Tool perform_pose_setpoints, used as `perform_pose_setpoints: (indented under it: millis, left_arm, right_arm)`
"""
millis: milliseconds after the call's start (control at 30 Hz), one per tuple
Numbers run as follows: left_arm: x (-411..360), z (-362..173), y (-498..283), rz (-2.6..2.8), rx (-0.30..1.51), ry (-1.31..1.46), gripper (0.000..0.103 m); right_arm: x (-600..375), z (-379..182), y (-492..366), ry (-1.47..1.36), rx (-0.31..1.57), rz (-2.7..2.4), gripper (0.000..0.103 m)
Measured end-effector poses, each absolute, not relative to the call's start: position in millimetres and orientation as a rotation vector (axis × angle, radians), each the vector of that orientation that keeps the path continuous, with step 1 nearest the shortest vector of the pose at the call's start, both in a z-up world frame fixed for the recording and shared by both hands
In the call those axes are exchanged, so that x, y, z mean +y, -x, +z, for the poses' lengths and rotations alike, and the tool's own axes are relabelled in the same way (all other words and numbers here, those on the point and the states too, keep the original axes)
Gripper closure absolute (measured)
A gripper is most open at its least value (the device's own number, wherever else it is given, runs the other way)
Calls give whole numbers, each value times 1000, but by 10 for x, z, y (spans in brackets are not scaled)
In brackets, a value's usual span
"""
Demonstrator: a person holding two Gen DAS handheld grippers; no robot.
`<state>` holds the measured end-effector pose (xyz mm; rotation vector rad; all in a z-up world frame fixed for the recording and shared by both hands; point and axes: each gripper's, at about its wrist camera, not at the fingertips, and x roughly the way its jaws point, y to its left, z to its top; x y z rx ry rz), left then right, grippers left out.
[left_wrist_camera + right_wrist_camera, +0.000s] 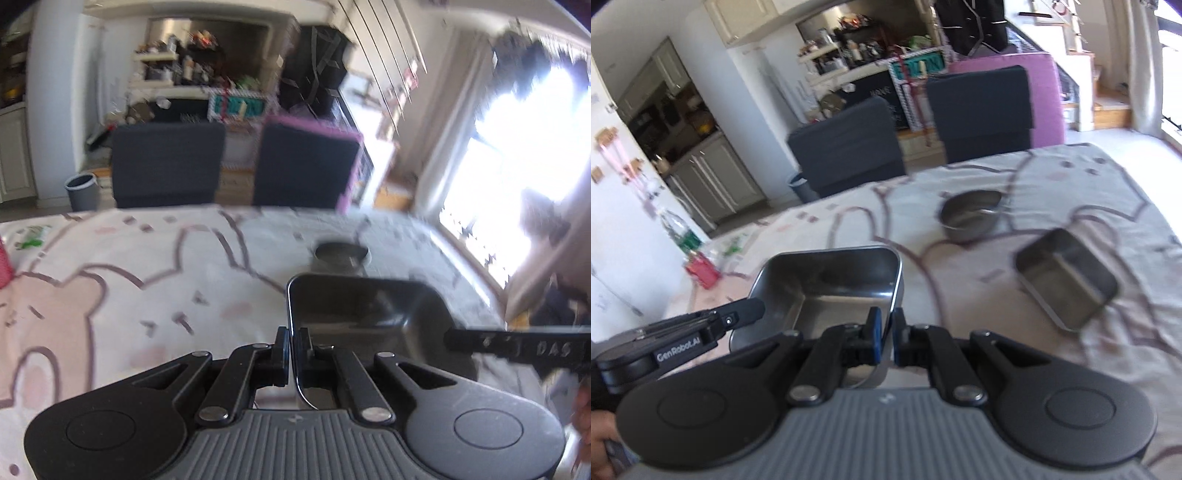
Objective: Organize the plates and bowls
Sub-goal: 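Lift the steel tray with both grippers and carry it toward the other steel tray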
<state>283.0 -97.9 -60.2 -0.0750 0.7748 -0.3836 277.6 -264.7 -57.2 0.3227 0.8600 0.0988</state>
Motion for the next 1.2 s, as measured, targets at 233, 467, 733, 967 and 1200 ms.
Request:
perform_pose_setpoints:
  millis: [233,467,733,967,1200]
  left_arm:
    - [-1339,-1015,-2863,-433,918,13,99]
    - [-1517,-1312,-2873,-439,1016,-1,98]
    - [-1644,-1469,-2882,-468,1078,-39,95]
    - [-1736,-1537,-2906,-508,1108,-63,88]
    - [-1837,-1592,-2923,-545,1125,-98,88]
  right_arm:
    - [-3012,-846,-2583,-285,978,28,96]
    - [-3066,-1109,-2650,-217,1073,-6,96]
    - [-3167,-1275,-2773,-203,1121,-29,96]
    - [-3206,-1400,-2839,-192,1160,-41,96]
    - [-3313,-1506,-2892,-203,1188,-61,96]
